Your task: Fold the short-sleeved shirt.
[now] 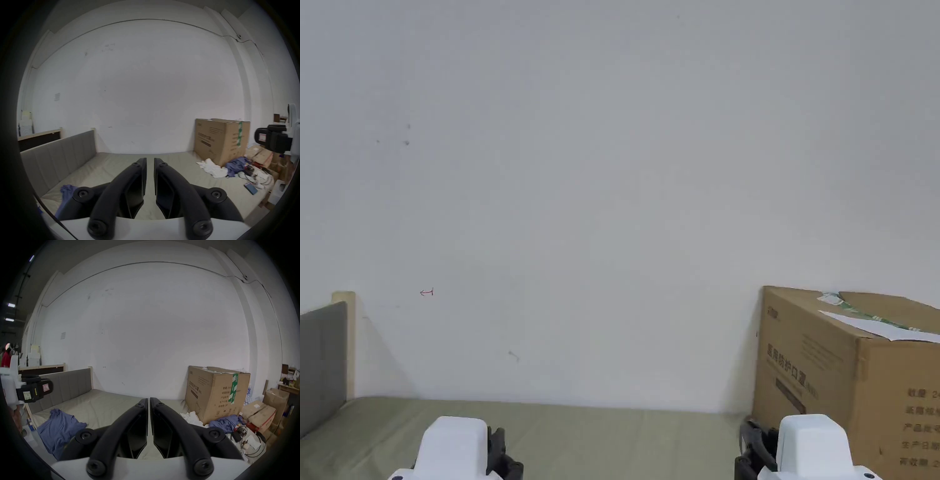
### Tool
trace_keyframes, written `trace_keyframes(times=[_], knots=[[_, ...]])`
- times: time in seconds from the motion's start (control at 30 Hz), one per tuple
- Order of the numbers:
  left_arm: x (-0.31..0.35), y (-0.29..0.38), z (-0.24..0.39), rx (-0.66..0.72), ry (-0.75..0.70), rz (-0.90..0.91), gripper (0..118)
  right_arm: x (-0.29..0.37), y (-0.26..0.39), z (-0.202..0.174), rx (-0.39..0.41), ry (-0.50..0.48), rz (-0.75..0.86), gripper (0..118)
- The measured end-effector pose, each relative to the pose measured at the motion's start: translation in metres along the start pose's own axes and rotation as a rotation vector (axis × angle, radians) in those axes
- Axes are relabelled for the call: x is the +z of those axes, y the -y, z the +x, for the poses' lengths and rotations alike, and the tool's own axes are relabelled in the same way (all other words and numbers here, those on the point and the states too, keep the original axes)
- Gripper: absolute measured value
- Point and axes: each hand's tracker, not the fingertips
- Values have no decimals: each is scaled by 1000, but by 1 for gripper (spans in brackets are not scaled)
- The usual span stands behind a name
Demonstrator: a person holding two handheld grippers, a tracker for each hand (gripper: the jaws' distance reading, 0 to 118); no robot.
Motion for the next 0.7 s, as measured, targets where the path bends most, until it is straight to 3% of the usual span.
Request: trace_keyframes(times=[0.07, 0.2, 0.3, 0.5, 0.7], knots=[[1, 1, -3, 36, 109, -15, 7, 3, -1, -4, 11, -24, 15, 2], [0, 1, 3, 6, 104, -15, 4, 2, -4, -9, 42, 5, 28, 2], [0, 2, 2, 17, 158, -21, 3, 1, -5, -5, 9, -3, 23, 2], [1, 1, -13, 18, 121, -12, 3, -5, -3, -11, -16, -10, 23, 2], [10, 13, -89, 47, -63, -30, 3, -35, 0, -73, -13, -141, 24, 2]])
